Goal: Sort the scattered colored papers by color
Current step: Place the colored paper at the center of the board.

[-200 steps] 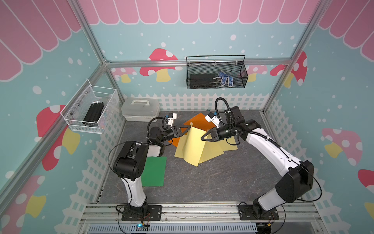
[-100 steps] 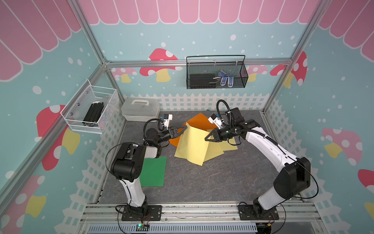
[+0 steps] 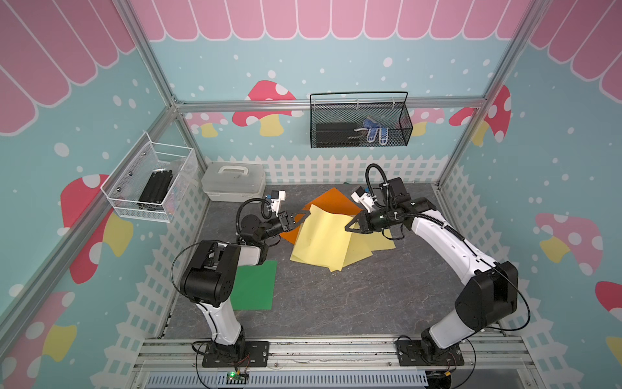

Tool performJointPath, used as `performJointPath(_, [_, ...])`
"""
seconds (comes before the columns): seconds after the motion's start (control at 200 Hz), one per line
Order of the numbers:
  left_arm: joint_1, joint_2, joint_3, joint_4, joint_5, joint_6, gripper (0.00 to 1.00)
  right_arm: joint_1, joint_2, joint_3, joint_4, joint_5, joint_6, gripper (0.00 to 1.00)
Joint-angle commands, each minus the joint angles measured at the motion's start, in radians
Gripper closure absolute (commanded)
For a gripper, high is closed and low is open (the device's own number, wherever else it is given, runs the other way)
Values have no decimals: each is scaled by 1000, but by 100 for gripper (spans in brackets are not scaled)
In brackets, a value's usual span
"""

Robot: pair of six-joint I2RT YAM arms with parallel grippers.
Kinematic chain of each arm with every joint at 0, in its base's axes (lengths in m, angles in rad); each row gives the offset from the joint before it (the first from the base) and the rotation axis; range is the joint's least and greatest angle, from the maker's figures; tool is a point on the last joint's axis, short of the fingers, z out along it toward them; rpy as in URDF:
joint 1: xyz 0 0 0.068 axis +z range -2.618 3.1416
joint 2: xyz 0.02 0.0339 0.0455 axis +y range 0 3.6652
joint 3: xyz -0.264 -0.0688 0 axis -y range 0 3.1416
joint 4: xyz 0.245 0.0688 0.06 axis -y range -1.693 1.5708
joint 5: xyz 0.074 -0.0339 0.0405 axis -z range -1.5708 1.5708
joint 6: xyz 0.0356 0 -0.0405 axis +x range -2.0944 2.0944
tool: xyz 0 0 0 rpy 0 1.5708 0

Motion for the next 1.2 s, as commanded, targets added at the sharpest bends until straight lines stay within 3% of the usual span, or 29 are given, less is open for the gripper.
performJointPath(0.0, [6, -42, -18, 49, -5, 2, 90, -4, 5, 3, -23, -1, -22, 100])
performJointPath(0.06, [7, -45, -24, 49, -8, 1, 100, -4, 7, 7, -23, -4, -21, 100])
performJointPath(0.51, [5, -89, -83, 48, -49, 2, 100, -4, 14, 15, -17, -30, -9, 98])
performJointPath(0.585, [4, -103, -104, 37, -71, 1, 100, -2, 5, 0, -9, -34, 3, 85])
performJointPath(0.67, [2, -130, -142, 1, -112, 13, 100, -2, -5, -18, -2, -39, 14, 78])
performJointPath(0.831, [-36, -243, -245, -216, -220, 109, 100, -1, -33, -74, 43, -57, 65, 72])
performJointPath(0.936, [-73, -357, -301, -489, -316, 205, 100, -1, -48, -108, 62, -46, 82, 65])
performJointPath(1.081, [-119, -466, -317, -821, -460, 273, 100, 0, -36, -123, 77, -28, 107, 63])
performJointPath(1.191, [-118, -472, -290, -1001, -553, 284, 100, -1, -15, -123, 70, 12, 124, 63])
